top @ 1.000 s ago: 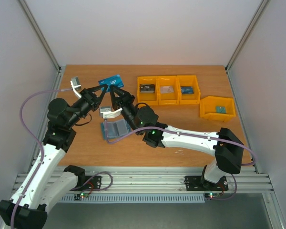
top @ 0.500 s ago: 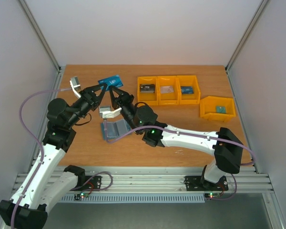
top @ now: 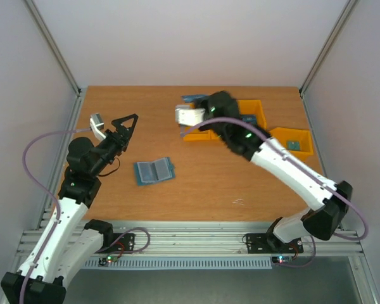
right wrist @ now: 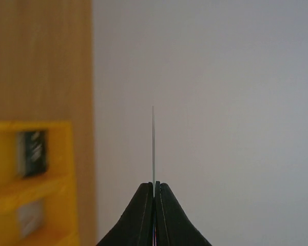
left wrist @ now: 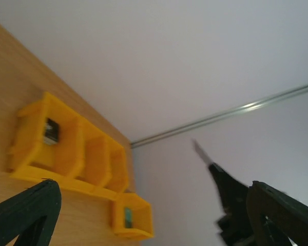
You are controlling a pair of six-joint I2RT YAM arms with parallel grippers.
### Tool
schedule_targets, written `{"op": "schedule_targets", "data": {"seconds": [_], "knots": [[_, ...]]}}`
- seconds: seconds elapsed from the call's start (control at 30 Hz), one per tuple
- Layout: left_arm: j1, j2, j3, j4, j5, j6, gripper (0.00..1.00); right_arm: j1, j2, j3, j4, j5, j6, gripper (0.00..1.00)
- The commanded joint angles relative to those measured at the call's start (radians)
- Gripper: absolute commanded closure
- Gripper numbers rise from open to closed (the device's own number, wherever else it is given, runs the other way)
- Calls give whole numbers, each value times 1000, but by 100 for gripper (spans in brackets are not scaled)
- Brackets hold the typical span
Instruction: Take the credit cards out of the card holder
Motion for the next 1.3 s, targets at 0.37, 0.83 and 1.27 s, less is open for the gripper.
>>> {"op": "schedule_targets", "data": {"seconds": [0.37,0.83,1.27], "knots": [[112,-36,-220,-185,-197,412,1,-611,105,184,-916,-383,167,99],[273,58,-327,-142,-290,484,1,-763,416,132,-340,-317,-121,99],[308,197,-245,-180,-295,541,1,-786,620,201,-161,-310,-216,99]]}}
